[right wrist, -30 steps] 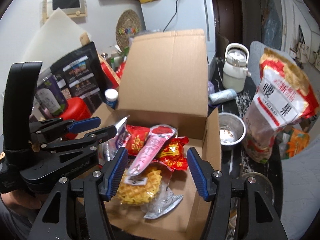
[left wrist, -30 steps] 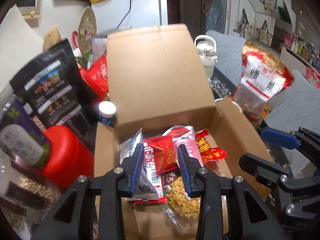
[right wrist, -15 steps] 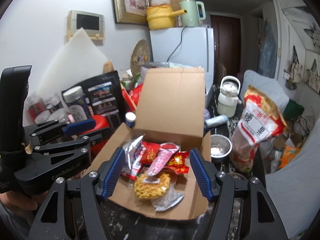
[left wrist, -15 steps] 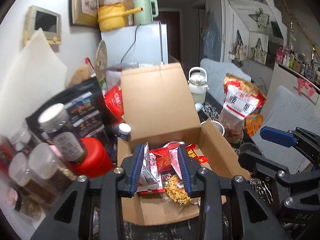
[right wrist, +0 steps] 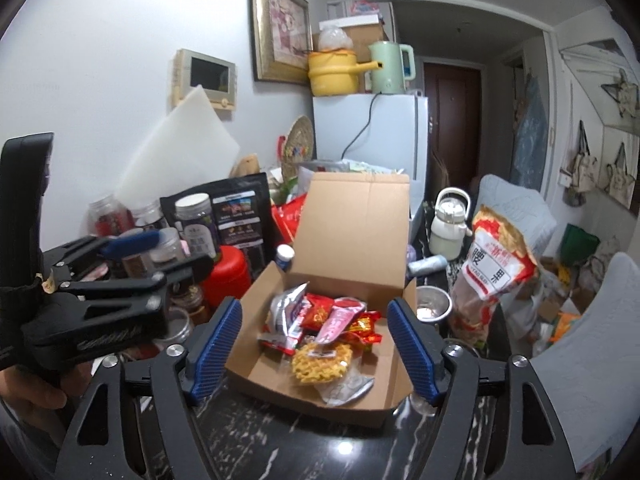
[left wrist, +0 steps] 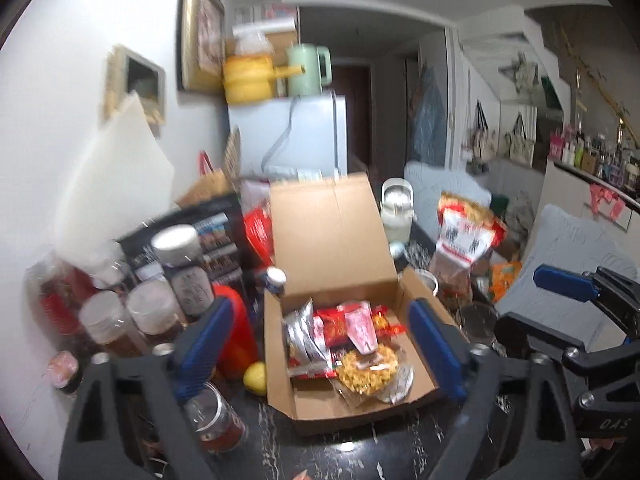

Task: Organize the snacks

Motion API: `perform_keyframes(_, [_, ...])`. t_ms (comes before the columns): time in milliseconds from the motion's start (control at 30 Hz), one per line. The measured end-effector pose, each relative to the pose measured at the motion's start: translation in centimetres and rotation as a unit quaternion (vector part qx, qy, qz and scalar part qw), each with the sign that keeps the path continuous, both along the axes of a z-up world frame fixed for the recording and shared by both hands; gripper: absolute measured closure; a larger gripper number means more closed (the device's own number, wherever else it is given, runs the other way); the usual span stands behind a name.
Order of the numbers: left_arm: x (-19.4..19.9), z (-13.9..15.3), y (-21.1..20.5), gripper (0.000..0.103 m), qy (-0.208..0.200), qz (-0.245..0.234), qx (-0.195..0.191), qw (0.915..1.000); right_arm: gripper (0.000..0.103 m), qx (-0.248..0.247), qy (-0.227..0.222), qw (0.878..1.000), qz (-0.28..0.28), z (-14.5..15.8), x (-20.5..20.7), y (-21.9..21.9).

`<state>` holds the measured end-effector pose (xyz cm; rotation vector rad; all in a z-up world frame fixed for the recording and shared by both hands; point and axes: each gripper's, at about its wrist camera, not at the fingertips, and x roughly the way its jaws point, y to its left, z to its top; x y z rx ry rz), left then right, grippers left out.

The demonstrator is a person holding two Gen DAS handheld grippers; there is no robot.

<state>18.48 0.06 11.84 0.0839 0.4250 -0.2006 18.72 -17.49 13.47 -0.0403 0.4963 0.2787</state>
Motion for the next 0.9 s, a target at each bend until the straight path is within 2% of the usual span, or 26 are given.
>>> perform_keyframes(100, [-1.7, 0.6, 0.5, 0.009, -0.012, 0.001, 0.002, 0.9999, 0.026, -0.002, -0.006, 1.000, -0.003, 0.2, -1.4, 0.1])
perform_keyframes(200, [-3.1, 0.7, 1.0, 0.008, -0.014, -0.004, -0.002, 0.9999, 0.022, 0.001, -0.011, 1.000, -0.001, 0.3, -2.6, 0.2])
perform_keyframes(333, [-4.5, 0.3, 1.4, 0.008, -0.013, -0.004, 0.003, 0.9999, 0.021, 0.003, -0.017, 1.000, 0.000, 0.2, -4.4, 0.6])
perform_keyframes(567, [-6.9, -1.1, 1.9, 0.008, -0.001, -0.009, 0.001, 1.0000, 0.017, 0.004, -0.011, 1.000, -0.006, -1.0, -6.7, 1.4])
perform_keyframes(900, [-9.2, -4.3, 2.6, 0.008, 0.026, -0.008, 0.002, 0.9996, 0.017, 0.026, 0.005, 0.999, -0.028, -3.7, -9.1, 1.0])
